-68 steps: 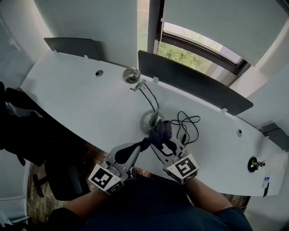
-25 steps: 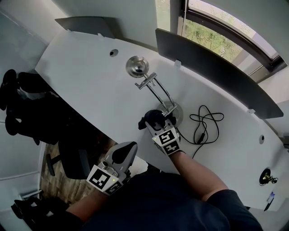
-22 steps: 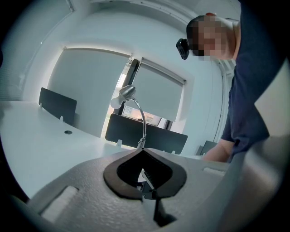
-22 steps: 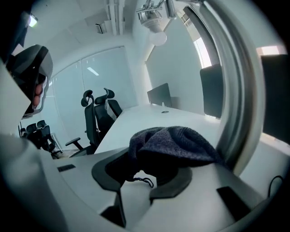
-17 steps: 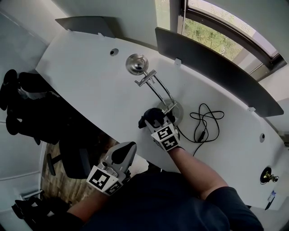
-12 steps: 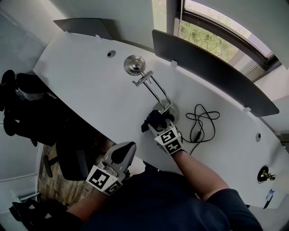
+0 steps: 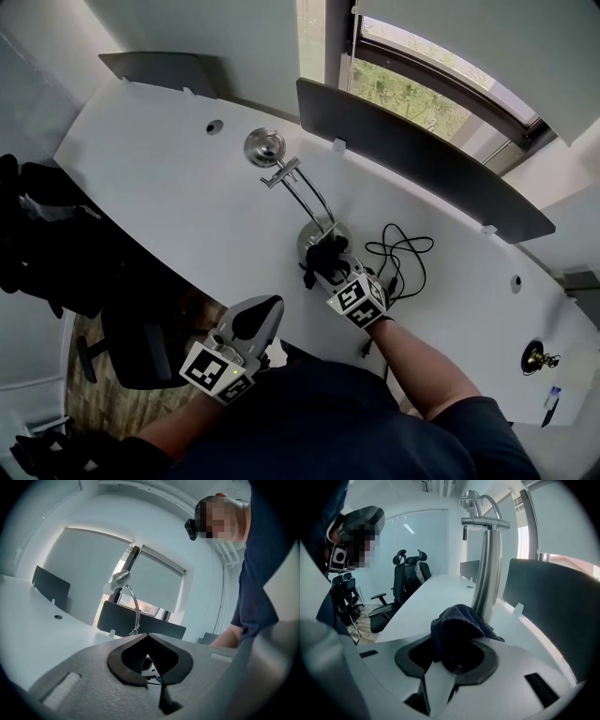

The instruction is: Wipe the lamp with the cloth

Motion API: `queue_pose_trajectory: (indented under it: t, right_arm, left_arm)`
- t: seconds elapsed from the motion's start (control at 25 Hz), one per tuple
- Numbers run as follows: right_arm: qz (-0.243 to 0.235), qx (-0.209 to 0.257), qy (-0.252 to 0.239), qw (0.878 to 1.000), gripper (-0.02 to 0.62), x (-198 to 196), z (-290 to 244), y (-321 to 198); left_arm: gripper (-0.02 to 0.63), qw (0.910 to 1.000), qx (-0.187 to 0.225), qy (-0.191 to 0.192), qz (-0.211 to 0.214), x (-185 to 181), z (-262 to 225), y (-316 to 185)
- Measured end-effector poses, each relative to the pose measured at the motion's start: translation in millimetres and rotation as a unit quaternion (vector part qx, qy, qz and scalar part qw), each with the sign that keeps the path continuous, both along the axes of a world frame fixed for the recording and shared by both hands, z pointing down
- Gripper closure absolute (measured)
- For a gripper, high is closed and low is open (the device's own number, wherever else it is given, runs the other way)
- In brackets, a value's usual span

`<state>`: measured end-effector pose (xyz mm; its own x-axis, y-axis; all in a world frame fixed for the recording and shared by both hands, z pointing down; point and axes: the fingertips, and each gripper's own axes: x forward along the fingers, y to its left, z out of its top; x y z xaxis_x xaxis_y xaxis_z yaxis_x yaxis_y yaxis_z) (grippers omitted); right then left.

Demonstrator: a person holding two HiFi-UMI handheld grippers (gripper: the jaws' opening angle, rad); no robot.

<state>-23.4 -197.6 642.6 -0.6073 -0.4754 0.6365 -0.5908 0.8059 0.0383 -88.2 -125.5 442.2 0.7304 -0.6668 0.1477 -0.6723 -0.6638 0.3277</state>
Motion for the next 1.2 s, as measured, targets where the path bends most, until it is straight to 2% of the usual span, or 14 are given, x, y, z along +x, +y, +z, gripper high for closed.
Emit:
queue_pose_trajectory:
  t: [0.28, 0.64, 0.88, 1.2]
  right_arm:
    - [-0.015, 0.027, 0.074, 0.997, 0.463, 28.2, -3.2, 3.0]
    - [-0.05, 0.093, 0.159, 0.982, 0.463, 49.6, -23.3, -8.1]
    - [-0.05, 0.139, 0.167, 0.975, 0.463, 48.0, -65.0, -13.9]
    - [-0.045, 0.173, 0.162, 0.971, 0.463, 43.4, -102.7, -12.7]
  left_arm:
    - [0.603, 0.9999, 0.006, 0.013, 0.0, 0.0, -4.5, -0.5]
    - [0.603, 0.9995, 0.014, 0.025, 0.008, 1.7, -10.8, 0.1]
    - [0.603, 0.9991, 0.022, 0.034, 0.014, 1.3, -16.7, 0.7]
    - [0.603, 0.9978, 0.038, 0.043, 0.034, 5.7, -28.5, 4.5]
